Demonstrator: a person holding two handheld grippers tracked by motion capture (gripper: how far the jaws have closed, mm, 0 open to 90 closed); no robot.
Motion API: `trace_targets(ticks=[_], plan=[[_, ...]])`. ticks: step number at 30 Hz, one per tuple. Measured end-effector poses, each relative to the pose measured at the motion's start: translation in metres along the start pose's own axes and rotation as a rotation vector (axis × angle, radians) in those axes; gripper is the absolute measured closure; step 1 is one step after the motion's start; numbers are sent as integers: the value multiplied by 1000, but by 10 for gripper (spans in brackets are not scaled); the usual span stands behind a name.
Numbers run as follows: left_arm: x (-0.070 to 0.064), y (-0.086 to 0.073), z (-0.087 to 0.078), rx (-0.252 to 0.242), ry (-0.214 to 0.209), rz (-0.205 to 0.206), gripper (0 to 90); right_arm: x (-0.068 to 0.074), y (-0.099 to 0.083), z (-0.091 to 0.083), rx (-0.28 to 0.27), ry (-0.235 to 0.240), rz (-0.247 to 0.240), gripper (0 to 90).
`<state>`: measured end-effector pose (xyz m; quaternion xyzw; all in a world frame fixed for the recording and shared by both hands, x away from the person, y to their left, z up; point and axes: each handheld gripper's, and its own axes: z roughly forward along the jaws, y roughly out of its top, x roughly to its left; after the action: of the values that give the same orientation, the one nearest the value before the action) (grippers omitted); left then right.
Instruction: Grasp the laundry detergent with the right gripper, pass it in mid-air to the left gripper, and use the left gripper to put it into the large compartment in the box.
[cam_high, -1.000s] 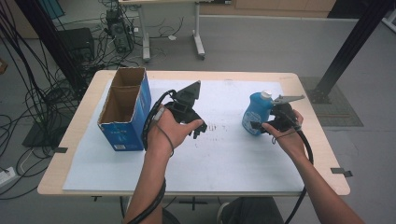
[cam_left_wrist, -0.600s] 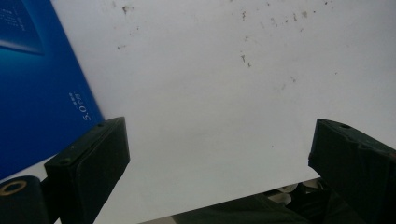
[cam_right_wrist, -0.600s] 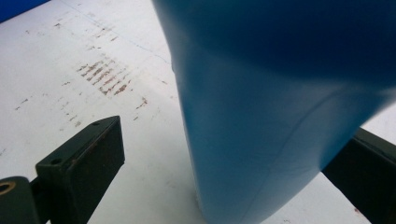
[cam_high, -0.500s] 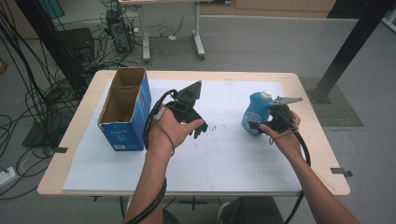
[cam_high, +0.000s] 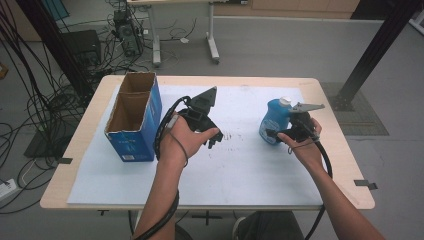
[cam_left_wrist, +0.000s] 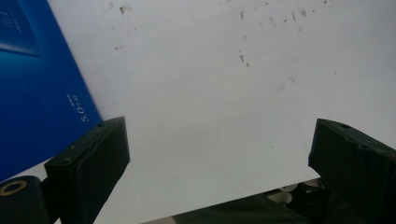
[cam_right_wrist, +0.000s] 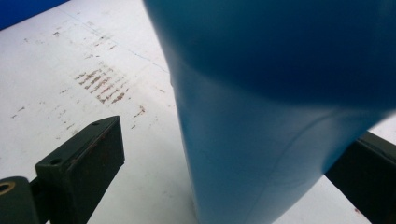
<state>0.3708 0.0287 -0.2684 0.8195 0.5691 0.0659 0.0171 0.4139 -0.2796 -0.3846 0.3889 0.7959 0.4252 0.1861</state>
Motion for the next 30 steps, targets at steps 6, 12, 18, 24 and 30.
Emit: trace_targets(ticks=[6, 12, 18, 24, 30], plan=[[0, 1, -1, -3, 1, -1, 55, 0, 0, 0, -13, 6, -3, 23], [0, 1, 0, -1, -1, -1, 55, 0, 0, 1, -19, 1, 0, 23], [0, 2, 1, 0, -3, 1, 55, 0, 0, 1, -23, -1, 3, 23], [1, 2, 1, -4, -1, 1, 55, 0, 0, 1, -27, 0, 3, 23], [0, 2, 0, -4, -1, 1, 55, 1, 1, 0, -36, -1, 1, 22]])
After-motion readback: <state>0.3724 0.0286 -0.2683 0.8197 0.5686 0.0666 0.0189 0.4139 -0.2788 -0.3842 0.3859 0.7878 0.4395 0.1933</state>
